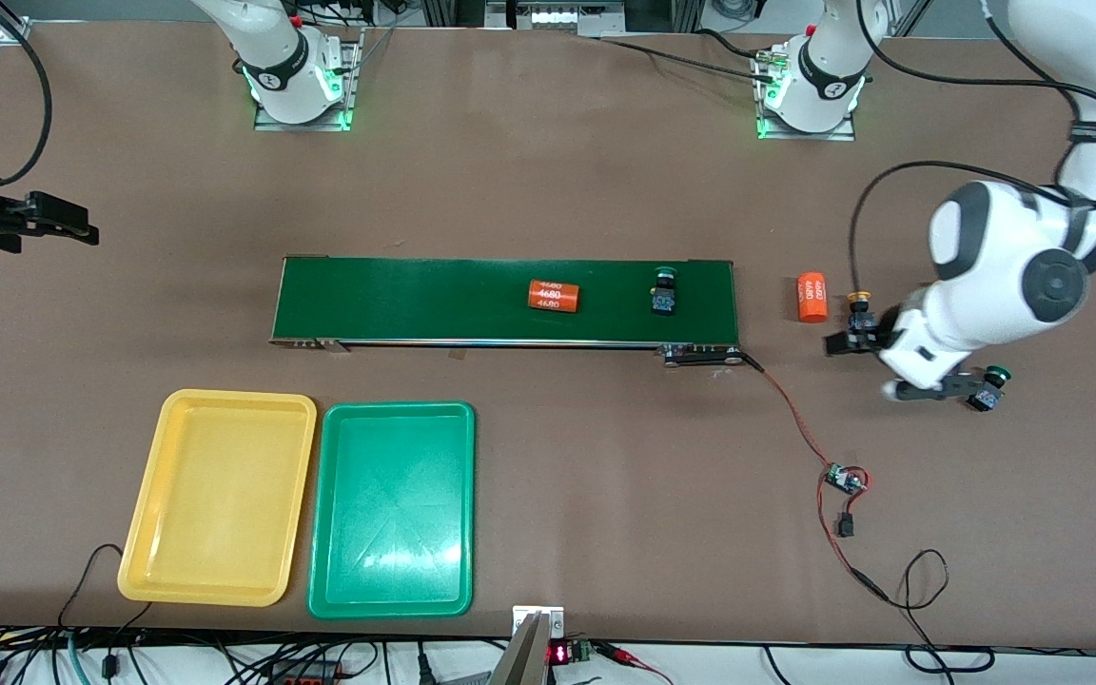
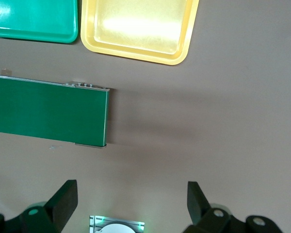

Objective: Sort buttons by color to trays
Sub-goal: 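Grasp the red-top button with the left gripper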

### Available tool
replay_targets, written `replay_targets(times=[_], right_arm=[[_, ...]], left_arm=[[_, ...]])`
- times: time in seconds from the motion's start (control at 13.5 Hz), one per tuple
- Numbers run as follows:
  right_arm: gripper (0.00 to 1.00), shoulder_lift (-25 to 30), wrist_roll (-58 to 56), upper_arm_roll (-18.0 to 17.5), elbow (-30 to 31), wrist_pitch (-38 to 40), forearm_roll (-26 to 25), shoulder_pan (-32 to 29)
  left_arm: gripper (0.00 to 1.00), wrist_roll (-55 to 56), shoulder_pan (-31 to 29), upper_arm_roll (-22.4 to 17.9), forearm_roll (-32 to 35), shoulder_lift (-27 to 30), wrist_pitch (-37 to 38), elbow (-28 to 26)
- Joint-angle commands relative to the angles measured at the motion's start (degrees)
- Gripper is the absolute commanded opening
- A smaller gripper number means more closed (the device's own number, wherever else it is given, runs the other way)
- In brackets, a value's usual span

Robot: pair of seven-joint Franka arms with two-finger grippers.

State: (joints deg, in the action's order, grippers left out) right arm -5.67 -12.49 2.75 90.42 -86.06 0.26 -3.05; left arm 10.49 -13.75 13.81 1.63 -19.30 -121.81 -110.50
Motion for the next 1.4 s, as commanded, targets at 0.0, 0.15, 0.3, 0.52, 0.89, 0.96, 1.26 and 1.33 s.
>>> replay_targets(times=[0.0,0.15,0.3,0.52,0.89,0.96,1.26,1.33], right_arm=[[1.0,-0.13,-0.88,-0.29,-0.86,0.81,-0.26,-0.12],[1.0,-0.13,-0.79,-0.38,-1.04,0.63,-0.34,-0.12],[1.0,-0.13,-0.7,-0.38,-1.04,0.54,-0.43,-0.21],[1.0,-0.04,-0.7,-0.29,-1.04,0.54,-0.96,-0.03],[1.0,-0.04,-0.79,-0.64,-1.13,0.98,-1.84,0.15],[1.0,-0.04,-0.87,-0.64,-1.13,0.98,-1.84,0.06],[1.0,-0.13,-1.4,-0.64,-1.13,0.81,-2.28,0.06],[1.0,-0.04,-1.49,-0.64,-1.13,0.89,-2.71,0.14]], left_arm=[[1.0,-0.73,0.13,-3.96,3.19,-3.45,0.87,4.49],[1.0,-4.14,-3.19,-4.32,6.26,-4.94,0.79,5.29],[1.0,-14.74,-6.89,-4.32,8.38,-7.14,0.0,6.34],[1.0,-29.18,-9.7,-4.32,8.74,-11.8,-0.36,11.08],[1.0,-46.5,-15.25,-3.53,7.86,-19.97,-0.27,19.6],[1.0,-49.75,-15.16,-3.53,7.86,-20.94,-0.27,20.75],[1.0,-52.07,-15.34,-3.44,7.77,-23.58,-1.14,21.64],[1.0,-52.15,-15.43,-3.44,7.94,-23.93,-2.8,21.55]])
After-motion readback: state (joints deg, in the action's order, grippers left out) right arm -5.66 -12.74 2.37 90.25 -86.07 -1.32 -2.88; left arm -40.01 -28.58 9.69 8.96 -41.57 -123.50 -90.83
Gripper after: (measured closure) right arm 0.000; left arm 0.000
